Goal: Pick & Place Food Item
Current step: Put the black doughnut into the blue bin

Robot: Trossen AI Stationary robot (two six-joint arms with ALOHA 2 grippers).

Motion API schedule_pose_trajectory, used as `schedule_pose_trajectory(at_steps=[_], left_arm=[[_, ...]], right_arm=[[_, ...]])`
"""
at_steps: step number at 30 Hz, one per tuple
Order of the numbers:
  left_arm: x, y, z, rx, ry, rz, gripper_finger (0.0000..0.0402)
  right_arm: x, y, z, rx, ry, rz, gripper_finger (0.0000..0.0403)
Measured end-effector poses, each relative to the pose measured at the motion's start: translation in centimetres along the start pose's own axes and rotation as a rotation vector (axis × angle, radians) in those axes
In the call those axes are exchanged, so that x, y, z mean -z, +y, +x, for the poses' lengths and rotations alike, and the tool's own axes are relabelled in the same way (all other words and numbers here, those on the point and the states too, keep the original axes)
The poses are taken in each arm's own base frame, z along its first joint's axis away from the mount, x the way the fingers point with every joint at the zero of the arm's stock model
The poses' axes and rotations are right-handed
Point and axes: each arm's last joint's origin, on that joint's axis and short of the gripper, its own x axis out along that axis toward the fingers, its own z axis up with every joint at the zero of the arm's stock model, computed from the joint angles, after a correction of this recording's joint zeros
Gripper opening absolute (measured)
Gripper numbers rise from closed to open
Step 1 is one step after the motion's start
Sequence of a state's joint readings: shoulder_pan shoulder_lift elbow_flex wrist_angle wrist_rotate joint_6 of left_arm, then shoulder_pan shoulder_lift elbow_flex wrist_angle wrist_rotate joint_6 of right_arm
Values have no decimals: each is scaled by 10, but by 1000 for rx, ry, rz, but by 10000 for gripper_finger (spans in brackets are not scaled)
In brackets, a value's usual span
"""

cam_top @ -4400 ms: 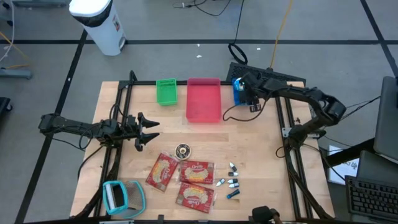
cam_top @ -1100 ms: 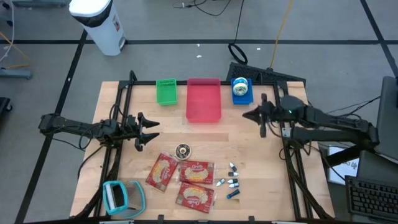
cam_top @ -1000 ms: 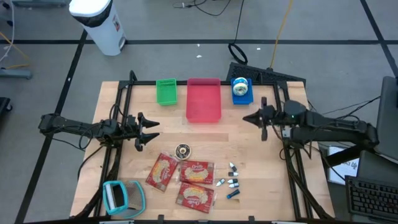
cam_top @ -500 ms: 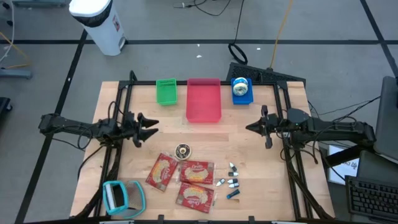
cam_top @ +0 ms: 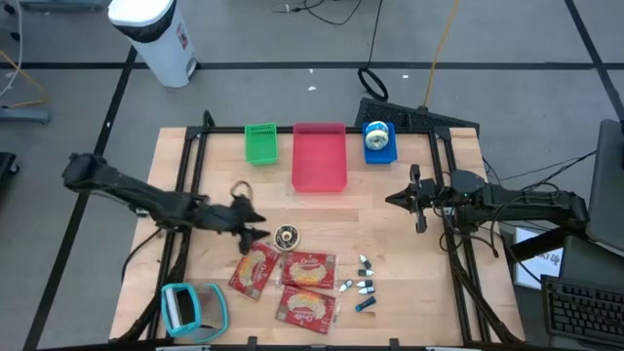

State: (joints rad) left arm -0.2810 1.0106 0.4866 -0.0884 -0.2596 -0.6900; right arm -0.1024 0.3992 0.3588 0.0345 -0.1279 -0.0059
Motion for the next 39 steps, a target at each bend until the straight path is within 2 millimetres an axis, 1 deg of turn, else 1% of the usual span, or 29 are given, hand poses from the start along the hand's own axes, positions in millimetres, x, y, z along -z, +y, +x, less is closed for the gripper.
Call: schedule_pose_trajectory(at_steps=[2,7,11,14,17,21,26,29,33,36,39], left_arm=[[-2,-9,19,-32,46,14,269],[-2,-18,61,-127,134,20,269],[-1,-14,87,-197,176,15,269],[5,-7,99,-239,219,19,269],[12,-1,108,-266,262,20,269],[16,6,114,-299,290,11,269],[15,6,113,-281,309,31,268],[10,4,106,-234,326,40,268],[-4,2,89,-183,306,11,268],[-9,4,78,-238,290,-12,268],[-3,10,75,-320,331,-22,268]], right_arm=[[0,0,0,1,0,-3,4],[0,0,1,1,2,-8,4],[0,0,1,1,5,-9,4],[1,0,2,1,11,-8,4],[2,0,3,1,17,-6,4],[2,0,3,1,20,-7,4],[2,-1,4,1,22,-6,4],[2,-1,4,1,22,-6,4],[2,-1,4,1,23,-9,4],[2,-1,4,1,23,-20,4],[2,-1,4,1,25,-20,4]])
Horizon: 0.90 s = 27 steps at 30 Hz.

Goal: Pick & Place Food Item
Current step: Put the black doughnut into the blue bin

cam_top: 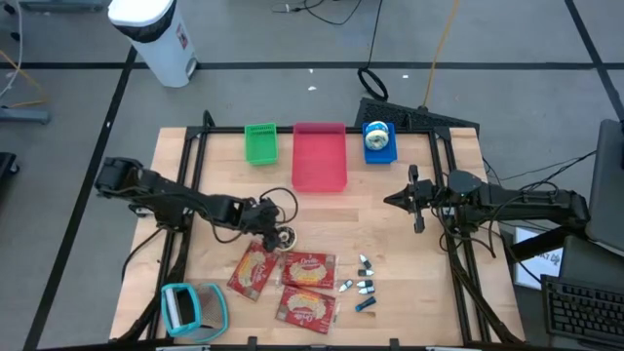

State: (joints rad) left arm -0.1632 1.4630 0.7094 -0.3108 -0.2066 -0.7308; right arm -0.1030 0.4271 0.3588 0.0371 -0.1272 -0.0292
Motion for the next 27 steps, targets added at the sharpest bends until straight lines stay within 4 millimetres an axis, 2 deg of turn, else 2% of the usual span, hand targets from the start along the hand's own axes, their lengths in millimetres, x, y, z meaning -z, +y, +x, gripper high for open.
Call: schedule_pose_trajectory(at_steps=[10,16,18,22,27], left_arm=[[4,-8,34,37,32,-11,269],[7,-7,43,-3,37,2,257],[5,-7,40,3,23,24,232],[-1,-7,30,-2,-30,77,153],[-27,-12,10,39,-140,172,68]], right_arm=[[0,0,0,0,3,-9,4],[1,0,1,0,9,-7,4],[1,0,2,-1,16,2,4],[3,0,4,-1,34,6,4],[6,-1,8,-4,59,-17,4]])
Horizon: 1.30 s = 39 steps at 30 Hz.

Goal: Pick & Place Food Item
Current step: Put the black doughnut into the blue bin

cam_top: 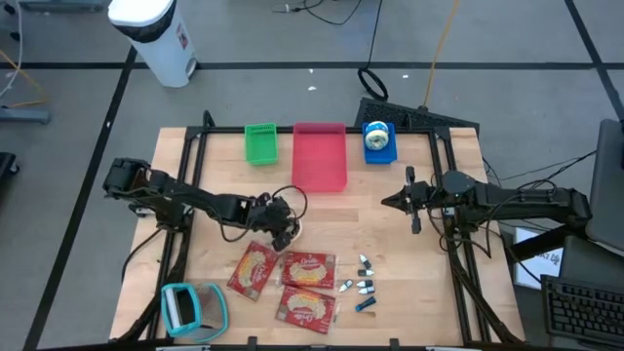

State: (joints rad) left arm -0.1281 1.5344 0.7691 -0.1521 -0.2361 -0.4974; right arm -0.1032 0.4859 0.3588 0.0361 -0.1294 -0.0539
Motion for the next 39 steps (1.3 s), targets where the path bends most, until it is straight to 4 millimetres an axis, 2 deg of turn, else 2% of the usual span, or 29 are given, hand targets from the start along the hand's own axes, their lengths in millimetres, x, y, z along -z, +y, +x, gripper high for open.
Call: schedule_pose_trajectory(at_steps=[3,6,10,14,21,27,32,39], left_arm=[[-23,1,-5,14,-96,93,40],[-49,4,-9,-26,-257,216,30],[-76,13,-12,-116,-472,365,44],[-95,27,-17,-203,-609,444,60],[-105,50,-17,-300,-618,492,64],[-106,54,-17,-317,-615,573,65],[-106,51,-17,-331,-614,647,65],[-105,51,-17,-362,-595,674,65]], right_arm=[[1,0,3,-1,8,-19,4],[-3,-3,10,32,-31,-25,4],[-3,-8,25,156,-37,-10,9],[3,-13,42,235,-26,25,51],[-1,-26,66,304,-213,178,164],[-2,-40,94,326,-204,286,227],[-17,-47,122,233,-202,301,248],[-32,-54,156,149,-206,327,243]])
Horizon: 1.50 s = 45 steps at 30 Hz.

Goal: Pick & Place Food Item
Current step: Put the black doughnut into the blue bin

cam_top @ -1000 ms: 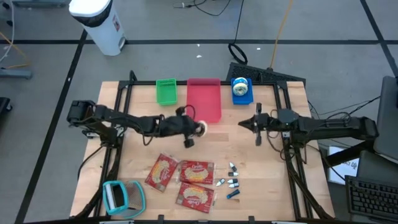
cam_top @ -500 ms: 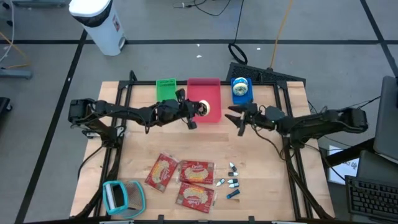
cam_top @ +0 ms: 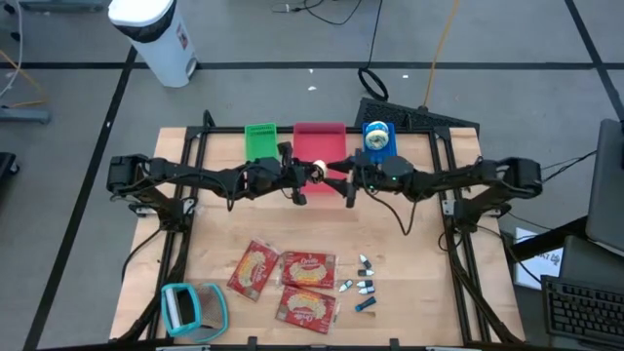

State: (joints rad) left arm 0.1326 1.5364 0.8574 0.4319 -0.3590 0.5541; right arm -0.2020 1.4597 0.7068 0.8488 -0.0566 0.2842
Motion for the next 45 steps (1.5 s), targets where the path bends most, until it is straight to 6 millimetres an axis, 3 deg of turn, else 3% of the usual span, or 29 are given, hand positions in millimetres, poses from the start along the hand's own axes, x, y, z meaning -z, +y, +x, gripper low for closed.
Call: schedule_pose_trajectory(at_steps=[4,12,24,29,36,40,45], left_arm=[[2,-1,0,-1,31,10,65],[3,-3,-1,8,36,3,65],[-4,-13,-5,47,5,15,65],[-5,-13,-5,44,-2,13,65],[-7,-14,-6,38,-8,-13,66],[-9,-16,-7,49,-22,-91,99],[-10,-16,-8,18,-10,-192,192]], right_arm=[[3,-1,10,-6,20,27,234],[8,-8,10,176,35,17,204],[8,-4,10,52,60,11,193],[10,-5,10,55,77,25,150],[10,-5,10,56,80,20,59],[10,-5,10,51,81,-8,18],[10,-5,10,52,84,-41,13]])
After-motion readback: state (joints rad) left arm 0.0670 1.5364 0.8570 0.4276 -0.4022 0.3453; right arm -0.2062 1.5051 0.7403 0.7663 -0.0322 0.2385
